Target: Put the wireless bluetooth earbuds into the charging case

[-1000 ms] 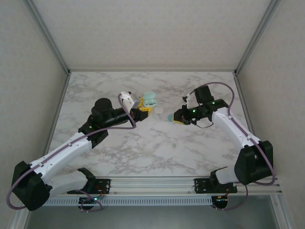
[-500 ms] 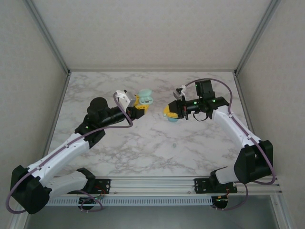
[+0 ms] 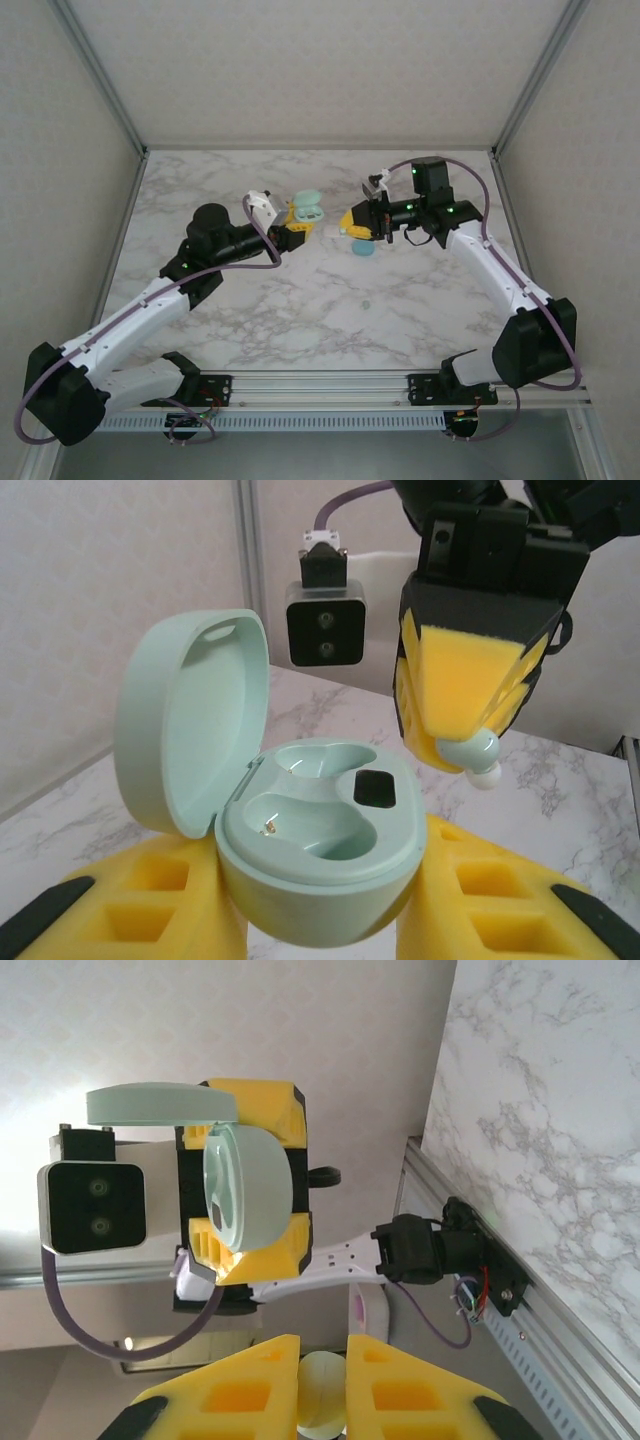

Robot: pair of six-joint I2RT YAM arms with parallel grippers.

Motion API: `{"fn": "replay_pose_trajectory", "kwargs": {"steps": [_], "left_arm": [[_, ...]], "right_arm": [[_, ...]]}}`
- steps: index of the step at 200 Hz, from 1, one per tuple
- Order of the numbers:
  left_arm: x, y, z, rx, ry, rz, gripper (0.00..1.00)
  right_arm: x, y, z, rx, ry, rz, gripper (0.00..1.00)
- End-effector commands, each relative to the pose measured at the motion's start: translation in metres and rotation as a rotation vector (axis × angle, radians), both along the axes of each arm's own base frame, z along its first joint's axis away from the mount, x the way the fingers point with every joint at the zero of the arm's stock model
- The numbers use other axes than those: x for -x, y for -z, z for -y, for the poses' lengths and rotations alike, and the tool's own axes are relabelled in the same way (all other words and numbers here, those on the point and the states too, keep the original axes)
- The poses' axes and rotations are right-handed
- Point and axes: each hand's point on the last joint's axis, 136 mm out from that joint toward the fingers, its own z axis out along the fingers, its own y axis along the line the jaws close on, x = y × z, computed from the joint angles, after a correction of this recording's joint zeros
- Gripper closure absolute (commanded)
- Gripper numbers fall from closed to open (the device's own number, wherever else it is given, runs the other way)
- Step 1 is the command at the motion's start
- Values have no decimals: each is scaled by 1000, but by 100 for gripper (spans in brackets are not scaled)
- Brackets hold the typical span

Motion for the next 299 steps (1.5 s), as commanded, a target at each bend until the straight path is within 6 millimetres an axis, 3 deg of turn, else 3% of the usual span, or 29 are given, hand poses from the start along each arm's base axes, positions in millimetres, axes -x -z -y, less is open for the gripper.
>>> {"fn": "replay_pose_trajectory", "kwargs": {"steps": [1,81,137,299], "left_arm": [[4,-3,5,1,29,26,79],[5,3,17,-13,51,47,79],[7,1,21,-18,63,62,79],[7,-4,24,6,58,63,79]], "right_arm": [[4,-38,1,0,57,166,84],[4,-66,-22,25,198,478,83],[-2,-63,-39,32,211,487,83],[-8,-45,-58,69,233,439,83]]}}
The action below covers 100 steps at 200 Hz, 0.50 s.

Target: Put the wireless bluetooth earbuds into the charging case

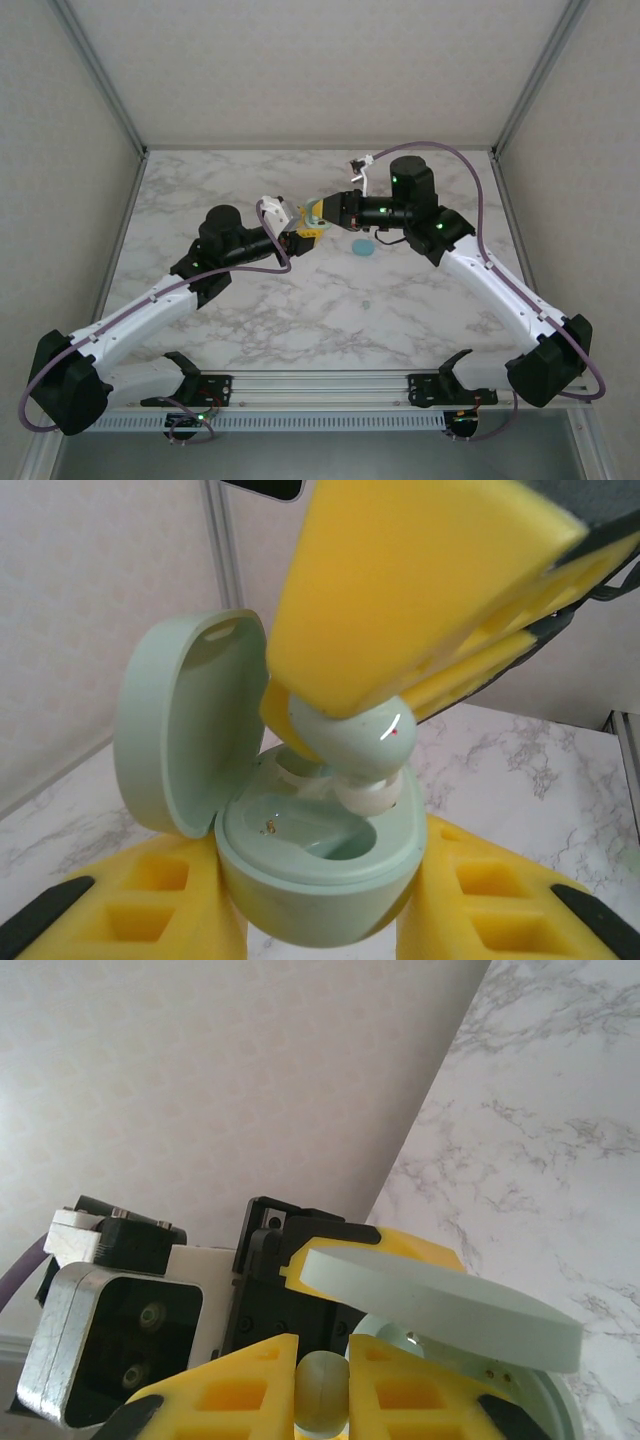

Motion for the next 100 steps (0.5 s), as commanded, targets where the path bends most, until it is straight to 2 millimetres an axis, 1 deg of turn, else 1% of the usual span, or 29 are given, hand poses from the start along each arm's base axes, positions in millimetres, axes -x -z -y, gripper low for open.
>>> {"fn": "replay_pose_trajectory", "kwargs": {"steps": [1,45,84,100], "left_arm": [[1,-16,4,40,8,38,79],[0,-16,3,47,-4,38,79],[0,-20,3,56,-8,49,79],[0,-20,3,56,-6,48,79]], "right_arm": [[-4,-6,-6,-9,15,27,83],[-3,-4,-8,-9,19,20,83],[-6,9,-3,47,52,11,82],[-6,8,-4,40,55,7,82]]}}
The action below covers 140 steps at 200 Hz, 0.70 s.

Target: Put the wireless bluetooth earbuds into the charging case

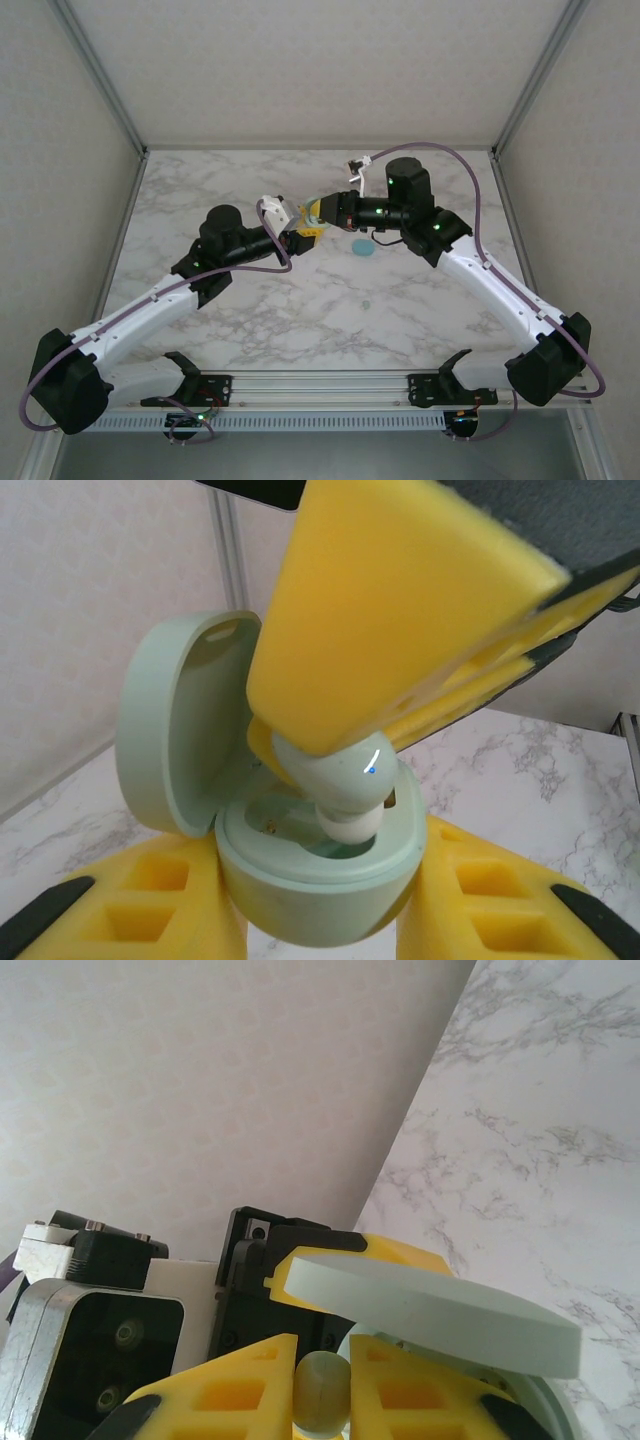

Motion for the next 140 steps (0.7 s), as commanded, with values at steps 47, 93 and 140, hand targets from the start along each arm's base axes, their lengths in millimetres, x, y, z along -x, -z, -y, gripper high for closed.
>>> {"fn": "replay_pose_trajectory", "kwargs": {"steps": [47,93,140], "left_arm": [[1,-21,3,58,-7,49,79],[-2,-22,3,63,-21,53,80],[-5,-25,1,78,-48,63,79]], "right_arm": [[1,-2,-8,-17,0,-11,82],[0,4,-8,5,6,-28,82],[0,20,-7,100,29,-25,79]]}}
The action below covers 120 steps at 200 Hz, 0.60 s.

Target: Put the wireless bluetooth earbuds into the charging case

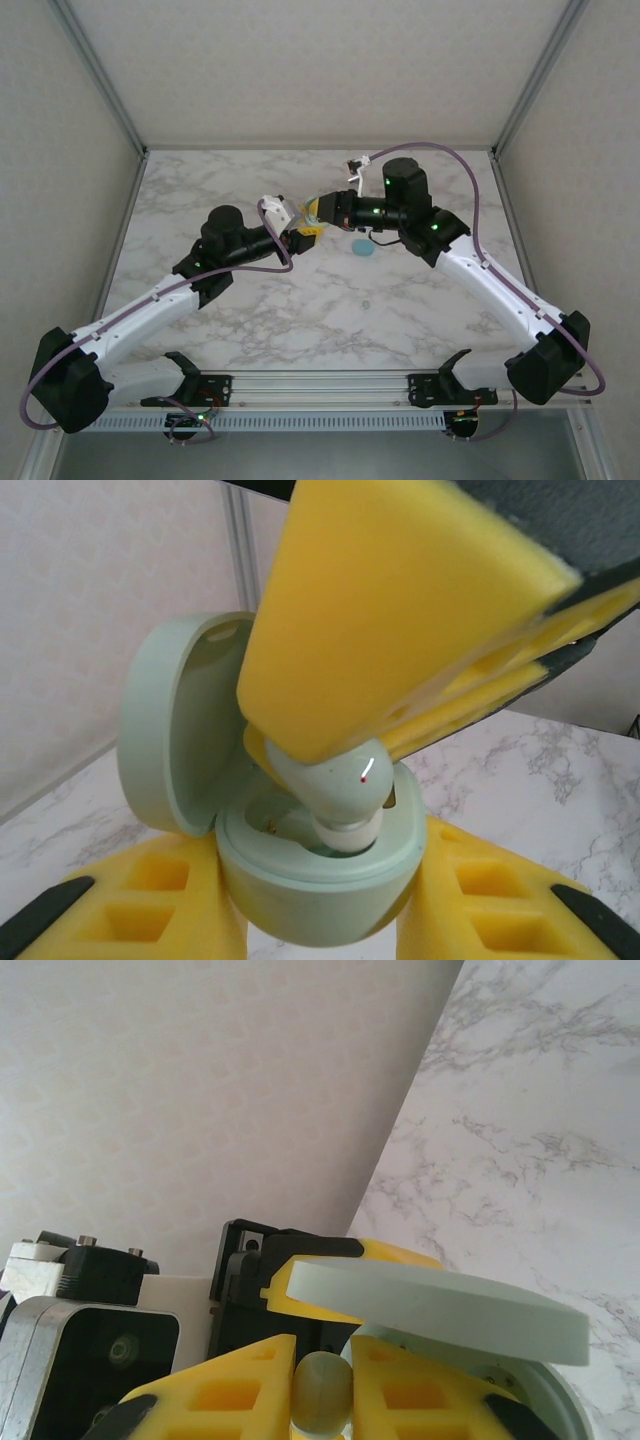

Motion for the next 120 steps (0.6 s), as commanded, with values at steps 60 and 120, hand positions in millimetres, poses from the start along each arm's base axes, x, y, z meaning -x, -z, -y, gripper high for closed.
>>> {"fn": "replay_pose_trajectory", "kwargs": {"steps": [60,120], "left_arm": [[-1,-30,-1,87,-28,72,79],[0,-31,0,88,-19,75,80]], "right_arm": [[3,22,1,130,28,-13,79],[1,22,7,160,51,-8,73]]}}
